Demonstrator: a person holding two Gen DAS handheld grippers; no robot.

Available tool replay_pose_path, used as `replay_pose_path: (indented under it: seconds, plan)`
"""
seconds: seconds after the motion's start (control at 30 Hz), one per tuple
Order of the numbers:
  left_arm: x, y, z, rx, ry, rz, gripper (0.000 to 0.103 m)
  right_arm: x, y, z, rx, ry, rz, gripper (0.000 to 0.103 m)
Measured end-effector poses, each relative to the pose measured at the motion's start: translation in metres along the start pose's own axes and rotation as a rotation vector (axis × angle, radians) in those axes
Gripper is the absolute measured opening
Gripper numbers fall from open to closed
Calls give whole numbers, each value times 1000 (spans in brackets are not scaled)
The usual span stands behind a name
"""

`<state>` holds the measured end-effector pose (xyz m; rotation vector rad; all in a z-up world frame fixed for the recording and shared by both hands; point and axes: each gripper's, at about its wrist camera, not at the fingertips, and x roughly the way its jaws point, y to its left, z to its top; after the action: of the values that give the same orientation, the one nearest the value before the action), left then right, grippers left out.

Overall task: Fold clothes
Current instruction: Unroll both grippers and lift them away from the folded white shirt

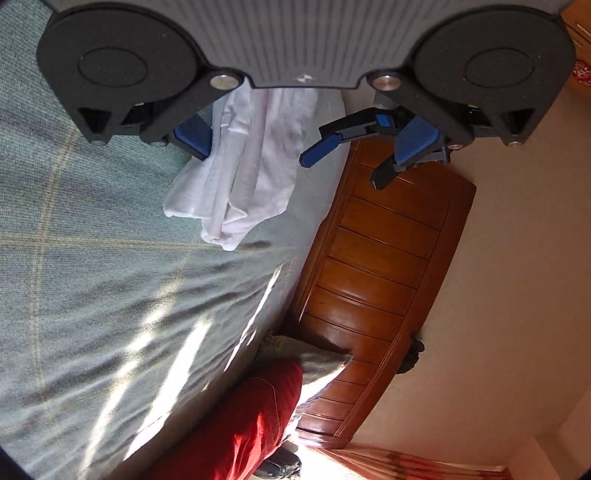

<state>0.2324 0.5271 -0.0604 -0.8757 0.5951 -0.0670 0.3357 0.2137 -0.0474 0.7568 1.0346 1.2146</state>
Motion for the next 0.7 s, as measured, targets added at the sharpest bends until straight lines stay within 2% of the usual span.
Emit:
replay_pose_path:
  seconds: [0.07,0.13,0.2,0.33,0.4,0.53,0.63,0.7]
  plan:
    - [13,12,2,-38,13,53,101,-6,-1,-1,-20,4,-57,103]
    - [12,14,2,-57,6,47,101,-11,-1,-5,-42,10,-111,103]
    - [4,4,4,-27,2,38,101,-20,6,-4,-112,-7,-169,103]
    - [4,-9,11,3,-9,-10,101,-32,29,2,-240,-70,-185,103]
    - [12,-7,16,-7,-16,-1,101,-28,38,5,-249,-56,-156,103]
    - [33,18,20,-82,-1,94,98,-24,48,-8,-285,-2,-137,103]
    - [20,12,25,-80,-68,77,98,-24,55,-18,-322,34,-148,103]
    - [19,8,31,-65,-81,58,99,-24,57,-22,-338,43,-153,103]
